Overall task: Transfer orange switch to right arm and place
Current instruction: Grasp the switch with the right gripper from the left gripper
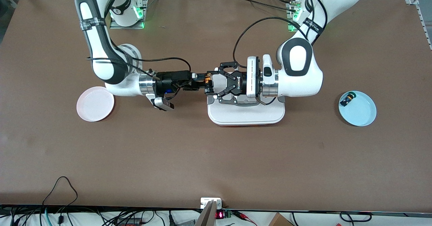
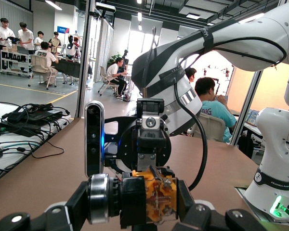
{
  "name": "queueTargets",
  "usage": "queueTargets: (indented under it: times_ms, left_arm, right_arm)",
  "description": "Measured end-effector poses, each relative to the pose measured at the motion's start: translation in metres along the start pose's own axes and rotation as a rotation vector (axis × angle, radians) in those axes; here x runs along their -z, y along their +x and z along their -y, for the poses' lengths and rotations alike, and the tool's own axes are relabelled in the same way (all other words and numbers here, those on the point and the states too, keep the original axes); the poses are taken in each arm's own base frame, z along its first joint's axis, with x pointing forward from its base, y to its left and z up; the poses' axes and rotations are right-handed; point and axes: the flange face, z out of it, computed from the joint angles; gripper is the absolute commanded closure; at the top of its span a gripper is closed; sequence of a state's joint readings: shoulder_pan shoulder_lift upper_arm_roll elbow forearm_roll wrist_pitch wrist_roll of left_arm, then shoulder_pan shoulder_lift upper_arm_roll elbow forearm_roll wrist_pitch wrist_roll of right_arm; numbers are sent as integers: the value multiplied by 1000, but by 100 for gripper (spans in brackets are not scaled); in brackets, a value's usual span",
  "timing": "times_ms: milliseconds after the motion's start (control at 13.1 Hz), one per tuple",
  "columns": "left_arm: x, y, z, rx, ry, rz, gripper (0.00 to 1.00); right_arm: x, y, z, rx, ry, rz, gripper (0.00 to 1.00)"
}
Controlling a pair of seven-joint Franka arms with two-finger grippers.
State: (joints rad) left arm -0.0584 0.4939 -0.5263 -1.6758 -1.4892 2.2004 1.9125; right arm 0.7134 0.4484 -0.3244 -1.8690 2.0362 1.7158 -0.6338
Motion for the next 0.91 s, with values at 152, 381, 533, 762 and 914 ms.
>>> queueTargets:
  times_ms: [152,381,533,762,914]
  left_arm:
    - [0,0,0,1,0,0,69]
    - [0,0,0,1,0,0,69]
    - [0,0,0,1,0,0,69]
    - [0,0,0,1,1,0,69]
    - [0,-1,0,2,2,0,69]
  right_arm:
    - [-2,-1,0,-1,0,0,5]
    - [0,-1,-1,-1,-1,-4,16]
    - [0,-1,-1,1,-1,-4,27]
    - [0,-1,-1,2,-1,-5,55]
    - [0,0,0,8,3,-7,72]
